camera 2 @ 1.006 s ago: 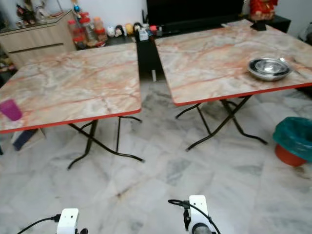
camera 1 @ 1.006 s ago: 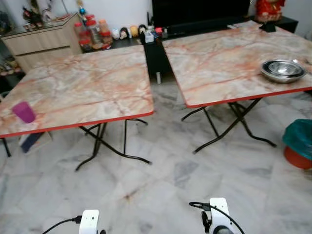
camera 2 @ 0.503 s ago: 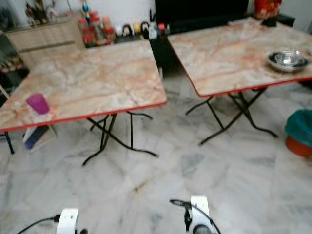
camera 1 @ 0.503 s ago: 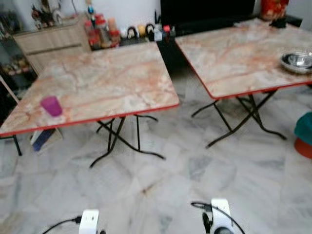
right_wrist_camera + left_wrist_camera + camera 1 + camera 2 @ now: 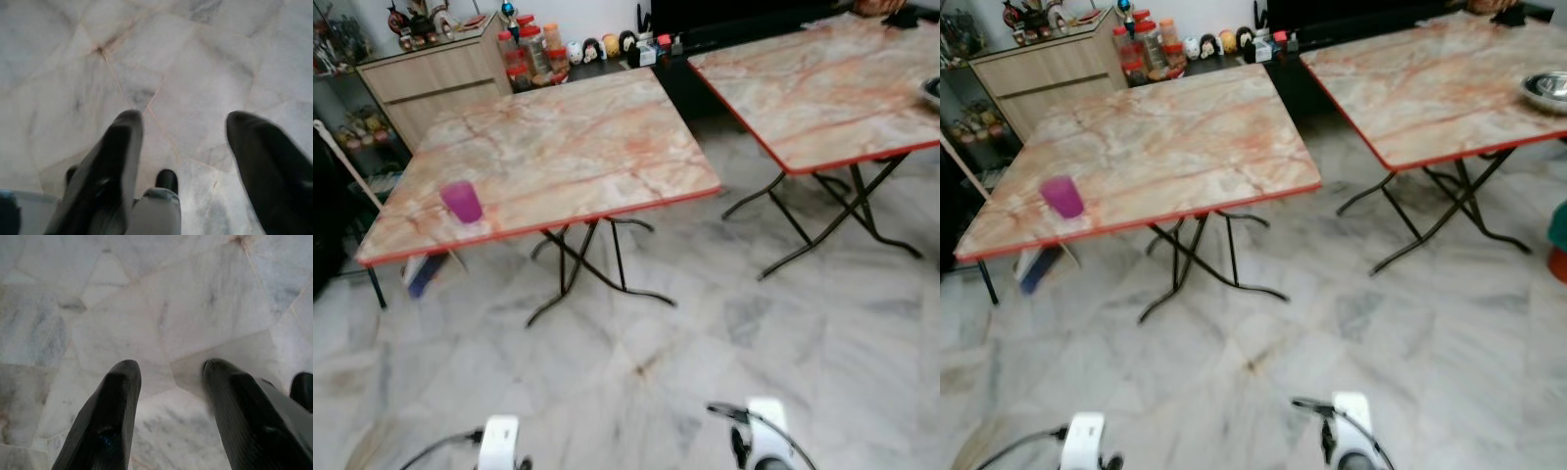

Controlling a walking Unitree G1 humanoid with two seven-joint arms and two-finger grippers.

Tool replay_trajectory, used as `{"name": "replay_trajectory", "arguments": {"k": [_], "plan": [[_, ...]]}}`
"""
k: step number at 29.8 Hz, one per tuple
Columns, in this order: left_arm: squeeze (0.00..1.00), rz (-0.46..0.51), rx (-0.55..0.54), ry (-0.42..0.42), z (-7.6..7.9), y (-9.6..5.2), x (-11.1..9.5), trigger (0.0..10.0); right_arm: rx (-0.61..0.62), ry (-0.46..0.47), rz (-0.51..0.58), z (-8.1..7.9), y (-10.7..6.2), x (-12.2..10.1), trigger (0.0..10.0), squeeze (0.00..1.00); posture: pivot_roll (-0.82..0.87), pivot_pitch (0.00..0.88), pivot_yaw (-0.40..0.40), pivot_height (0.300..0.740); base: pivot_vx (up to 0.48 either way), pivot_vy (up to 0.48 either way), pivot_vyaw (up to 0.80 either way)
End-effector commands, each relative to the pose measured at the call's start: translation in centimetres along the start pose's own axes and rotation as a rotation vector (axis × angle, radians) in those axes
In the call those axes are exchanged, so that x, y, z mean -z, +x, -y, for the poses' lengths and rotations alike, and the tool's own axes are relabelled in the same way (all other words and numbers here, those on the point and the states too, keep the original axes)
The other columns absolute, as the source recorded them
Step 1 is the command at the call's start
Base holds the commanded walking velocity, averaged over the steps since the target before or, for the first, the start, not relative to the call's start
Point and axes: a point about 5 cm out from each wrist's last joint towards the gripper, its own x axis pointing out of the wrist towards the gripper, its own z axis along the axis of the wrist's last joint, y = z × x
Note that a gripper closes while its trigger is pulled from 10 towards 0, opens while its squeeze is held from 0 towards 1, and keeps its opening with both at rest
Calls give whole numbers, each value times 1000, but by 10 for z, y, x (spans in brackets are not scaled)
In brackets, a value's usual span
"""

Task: Setting the table

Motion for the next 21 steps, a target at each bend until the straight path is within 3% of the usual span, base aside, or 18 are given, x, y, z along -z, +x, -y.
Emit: {"name": "replay_trajectory", "arguments": {"k": [1,21], "plan": [[0,-10,-27,11,-10,-1,1,10000,-28,15,17,-13,1,-5,10000,0,-59,0,116,740,0,382,0],[0,-13,-27,15,-9,-1,0,10000,-109,14,13,-19,0,-4,10000,0,-57,0,112,740,0,375,0]]}}
